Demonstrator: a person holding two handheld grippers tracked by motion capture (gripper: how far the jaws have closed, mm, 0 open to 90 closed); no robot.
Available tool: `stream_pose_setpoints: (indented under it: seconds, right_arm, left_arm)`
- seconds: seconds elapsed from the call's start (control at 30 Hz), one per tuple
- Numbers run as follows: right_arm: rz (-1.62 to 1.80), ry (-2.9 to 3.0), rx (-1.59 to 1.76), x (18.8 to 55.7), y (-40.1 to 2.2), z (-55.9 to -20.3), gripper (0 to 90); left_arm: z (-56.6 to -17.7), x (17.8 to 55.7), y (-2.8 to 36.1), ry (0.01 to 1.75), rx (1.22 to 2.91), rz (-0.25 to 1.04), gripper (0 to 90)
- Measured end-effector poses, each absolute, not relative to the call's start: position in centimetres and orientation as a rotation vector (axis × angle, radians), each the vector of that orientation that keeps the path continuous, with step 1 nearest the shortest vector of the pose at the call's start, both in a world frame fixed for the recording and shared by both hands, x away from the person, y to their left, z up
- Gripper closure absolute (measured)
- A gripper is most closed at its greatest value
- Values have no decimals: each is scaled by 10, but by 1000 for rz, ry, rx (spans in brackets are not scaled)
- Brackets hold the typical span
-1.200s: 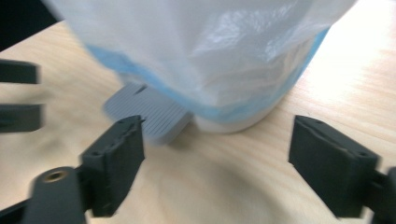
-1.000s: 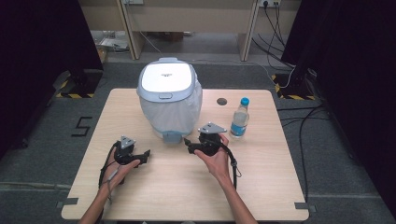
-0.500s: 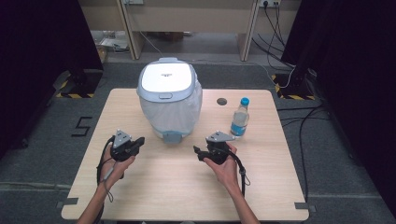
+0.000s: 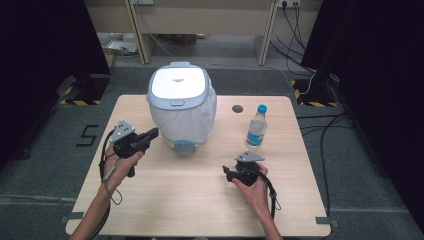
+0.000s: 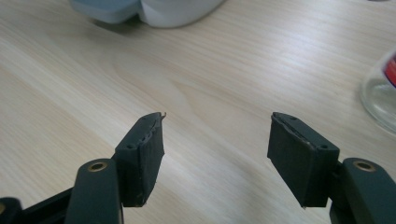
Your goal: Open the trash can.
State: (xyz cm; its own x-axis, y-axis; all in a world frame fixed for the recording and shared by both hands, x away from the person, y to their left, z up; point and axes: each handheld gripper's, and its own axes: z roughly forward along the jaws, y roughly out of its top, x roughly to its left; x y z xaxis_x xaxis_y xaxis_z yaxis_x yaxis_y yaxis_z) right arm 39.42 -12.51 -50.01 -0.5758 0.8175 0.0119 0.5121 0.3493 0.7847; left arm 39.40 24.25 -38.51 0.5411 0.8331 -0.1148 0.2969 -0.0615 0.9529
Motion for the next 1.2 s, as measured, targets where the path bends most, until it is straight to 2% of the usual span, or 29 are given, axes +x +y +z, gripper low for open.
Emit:
stream_pose_setpoints:
  seconds: [0.17,0.47,0.8,1.2]
  right_arm:
    - [1034,2261,1178,396,-130,-508,355]
    - [995,2282,1199,398,-130,-516,348]
    - [1001,2275,1195,398,-129,-517,341]
    - [1002,2275,1202,398,-128,-517,334]
  left_arm:
    - [-351,400,231,915,1623,585,896]
    - [-318,419,212,886,1622,585,896]
    - [-316,450,189,910,1661,609,895]
    - [-322,449,184,870,1672,723,895]
